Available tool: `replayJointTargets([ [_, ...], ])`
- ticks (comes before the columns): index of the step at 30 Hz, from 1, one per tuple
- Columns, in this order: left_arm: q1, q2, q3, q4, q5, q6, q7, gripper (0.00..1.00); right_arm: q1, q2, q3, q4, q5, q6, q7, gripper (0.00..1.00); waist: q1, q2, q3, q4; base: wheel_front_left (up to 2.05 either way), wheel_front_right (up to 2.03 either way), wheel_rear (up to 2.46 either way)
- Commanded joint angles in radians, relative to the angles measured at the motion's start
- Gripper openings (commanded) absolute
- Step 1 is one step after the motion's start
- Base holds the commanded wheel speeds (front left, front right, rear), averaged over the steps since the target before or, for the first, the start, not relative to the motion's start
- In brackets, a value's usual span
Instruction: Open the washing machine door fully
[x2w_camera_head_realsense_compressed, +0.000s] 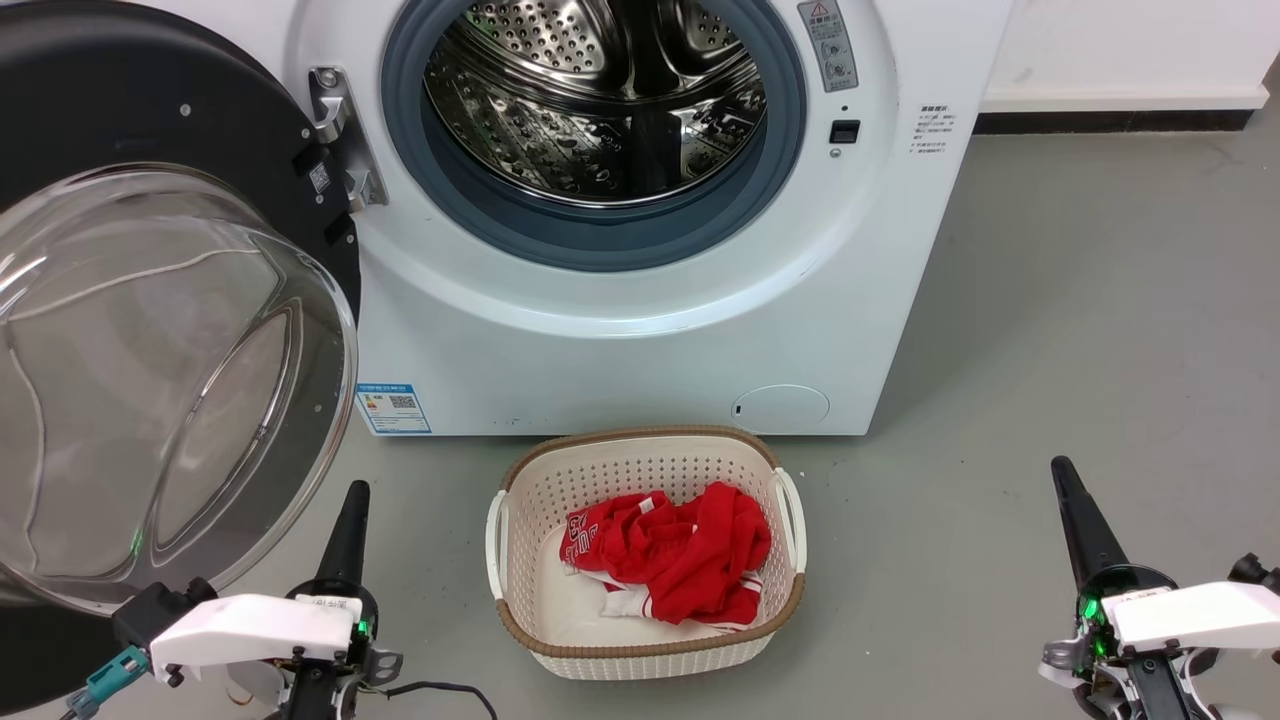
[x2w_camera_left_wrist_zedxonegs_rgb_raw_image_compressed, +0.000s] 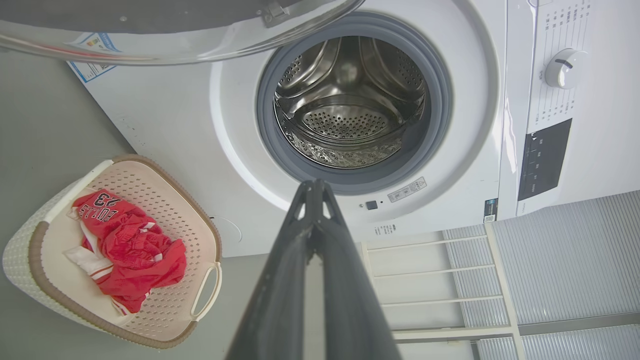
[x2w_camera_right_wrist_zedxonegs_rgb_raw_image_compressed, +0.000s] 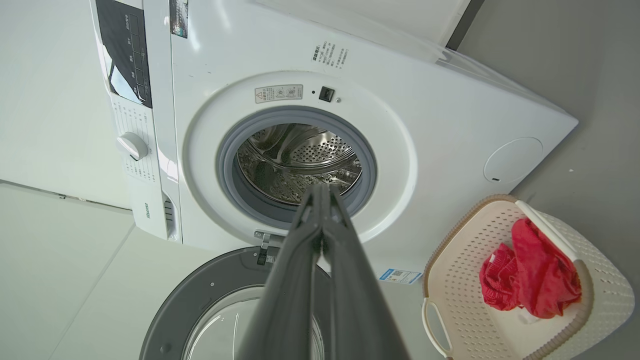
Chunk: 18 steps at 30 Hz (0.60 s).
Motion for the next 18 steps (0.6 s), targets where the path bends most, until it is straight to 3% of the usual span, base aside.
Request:
replayJointTargets([
  [1,-0.021,0.001,0.006,-0.003,-0.018,-0.007,0.005,0.00,-0.023,-0.004,-0.002,-0.002,0.020,0.000,0.005,0.00,0.0000,-0.0001,0.000,0.000,0.00,0.00,0.00],
  [18,-0.023,-0.004,0.024,0.014,-0.169,-0.025,0.043,0.00,-0.035,0.000,-0.016,0.028,0.165,0.000,0.031,0.00,0.0000,-0.0001,-0.009,0.000,0.00,0.00,0.00],
])
